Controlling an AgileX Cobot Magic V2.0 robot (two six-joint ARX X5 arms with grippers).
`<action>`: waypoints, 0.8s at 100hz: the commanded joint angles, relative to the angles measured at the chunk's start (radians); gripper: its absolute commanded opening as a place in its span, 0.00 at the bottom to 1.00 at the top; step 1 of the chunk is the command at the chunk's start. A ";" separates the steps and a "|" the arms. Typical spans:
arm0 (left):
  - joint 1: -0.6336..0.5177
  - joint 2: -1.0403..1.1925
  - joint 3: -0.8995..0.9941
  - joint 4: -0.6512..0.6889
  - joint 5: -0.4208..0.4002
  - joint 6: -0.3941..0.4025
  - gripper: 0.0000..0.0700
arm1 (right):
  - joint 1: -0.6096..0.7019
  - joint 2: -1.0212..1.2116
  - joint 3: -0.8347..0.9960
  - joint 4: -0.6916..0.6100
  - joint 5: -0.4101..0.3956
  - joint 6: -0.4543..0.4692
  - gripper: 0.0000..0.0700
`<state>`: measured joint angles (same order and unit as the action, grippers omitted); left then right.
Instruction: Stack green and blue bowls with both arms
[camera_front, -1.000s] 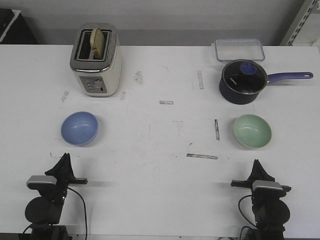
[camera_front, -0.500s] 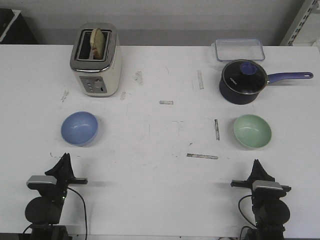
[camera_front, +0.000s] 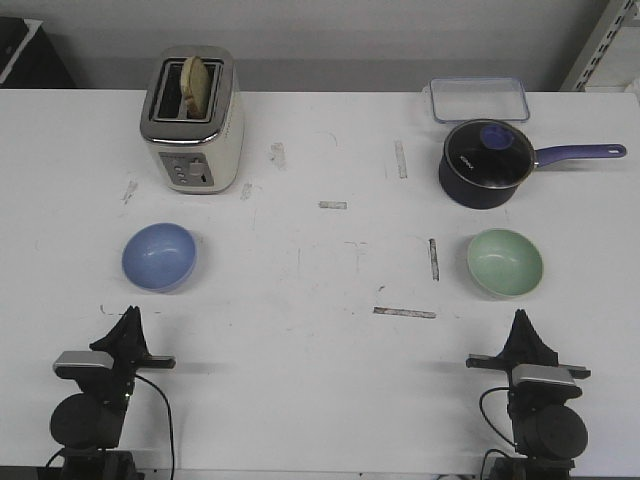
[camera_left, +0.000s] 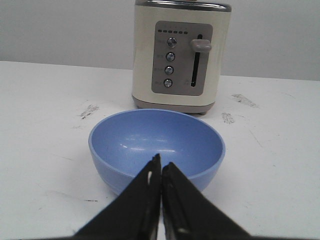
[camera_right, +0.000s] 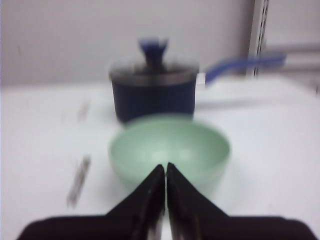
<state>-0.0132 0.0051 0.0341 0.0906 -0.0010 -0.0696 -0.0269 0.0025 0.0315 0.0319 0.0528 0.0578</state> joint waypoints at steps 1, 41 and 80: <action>0.002 -0.002 -0.021 0.012 0.002 0.001 0.00 | 0.000 0.000 0.069 0.039 0.000 0.024 0.00; 0.002 -0.002 -0.021 0.008 0.002 0.001 0.00 | 0.000 0.404 0.710 -0.306 0.000 0.017 0.02; 0.002 -0.002 -0.021 0.008 0.002 0.001 0.00 | -0.018 0.927 1.131 -0.637 -0.032 -0.048 0.64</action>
<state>-0.0132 0.0051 0.0341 0.0891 -0.0010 -0.0696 -0.0349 0.8589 1.1397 -0.5743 0.0223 0.0490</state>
